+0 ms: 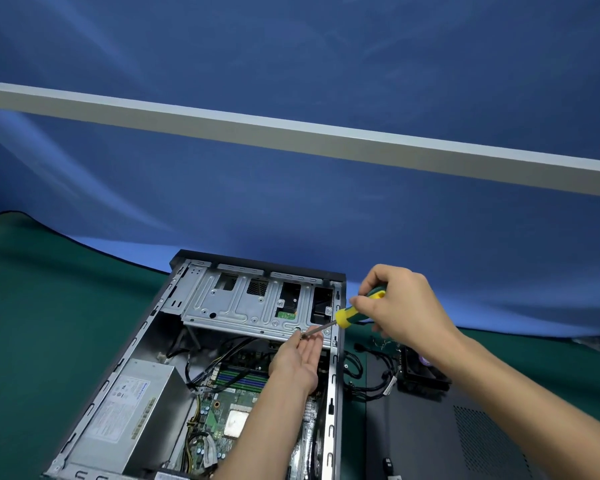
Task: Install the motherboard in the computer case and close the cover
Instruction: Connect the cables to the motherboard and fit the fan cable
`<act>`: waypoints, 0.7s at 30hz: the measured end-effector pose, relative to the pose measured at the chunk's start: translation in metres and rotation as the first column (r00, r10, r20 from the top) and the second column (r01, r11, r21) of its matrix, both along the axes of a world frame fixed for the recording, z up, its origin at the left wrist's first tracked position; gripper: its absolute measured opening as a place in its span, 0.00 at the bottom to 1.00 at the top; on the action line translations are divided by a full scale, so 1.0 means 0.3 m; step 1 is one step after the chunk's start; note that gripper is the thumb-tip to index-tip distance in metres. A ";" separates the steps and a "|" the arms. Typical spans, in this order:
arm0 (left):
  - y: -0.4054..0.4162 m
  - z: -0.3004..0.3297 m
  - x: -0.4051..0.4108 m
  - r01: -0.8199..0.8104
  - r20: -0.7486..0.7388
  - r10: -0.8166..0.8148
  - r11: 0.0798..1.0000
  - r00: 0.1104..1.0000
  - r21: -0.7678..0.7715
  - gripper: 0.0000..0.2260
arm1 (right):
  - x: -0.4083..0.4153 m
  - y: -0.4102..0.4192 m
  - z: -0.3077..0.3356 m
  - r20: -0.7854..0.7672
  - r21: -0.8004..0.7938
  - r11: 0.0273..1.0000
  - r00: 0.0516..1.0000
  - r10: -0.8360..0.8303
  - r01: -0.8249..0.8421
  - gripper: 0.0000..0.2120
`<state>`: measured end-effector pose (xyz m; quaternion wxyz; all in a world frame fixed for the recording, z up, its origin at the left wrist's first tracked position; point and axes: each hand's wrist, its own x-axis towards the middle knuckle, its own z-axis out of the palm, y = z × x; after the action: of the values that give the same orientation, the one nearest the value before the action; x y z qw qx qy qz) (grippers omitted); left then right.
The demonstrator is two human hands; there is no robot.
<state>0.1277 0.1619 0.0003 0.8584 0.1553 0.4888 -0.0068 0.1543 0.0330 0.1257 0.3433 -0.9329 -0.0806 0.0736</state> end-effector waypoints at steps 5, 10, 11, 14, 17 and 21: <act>-0.007 0.010 -0.007 0.007 0.025 -0.005 0.997 1.000 -0.073 0.06 | 0.002 0.005 0.005 0.005 -0.002 1.000 1.000 -0.012 0.012 0.08; 0.006 0.011 -0.026 0.031 0.071 -0.023 0.992 0.997 -0.123 0.08 | 0.001 0.003 0.000 0.000 0.023 0.999 0.999 -0.033 0.033 0.08; 0.010 0.011 -0.029 0.032 0.081 -0.022 0.992 0.996 -0.126 0.08 | -0.001 0.003 -0.001 -0.008 0.026 0.999 0.999 -0.037 0.037 0.08; 0.017 0.018 -0.035 0.037 0.108 -0.023 0.992 0.994 -0.123 0.16 | -0.005 0.006 -0.003 -0.016 0.031 0.998 0.999 -0.047 0.047 0.08; 0.025 0.025 -0.039 0.043 0.121 -0.028 0.991 0.992 -0.128 0.21 | -0.006 0.012 0.000 -0.003 0.025 0.999 0.999 -0.034 0.035 0.07; 0.042 0.004 -0.053 0.122 0.114 -0.107 0.984 0.988 -0.130 0.24 | 0.003 0.021 0.011 0.012 0.018 0.999 0.999 -0.031 0.031 0.07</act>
<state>0.1118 0.1747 0.0014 0.8901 0.1243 0.4308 -0.0812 0.1552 0.0394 0.1289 0.3523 -0.9313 -0.0688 0.0619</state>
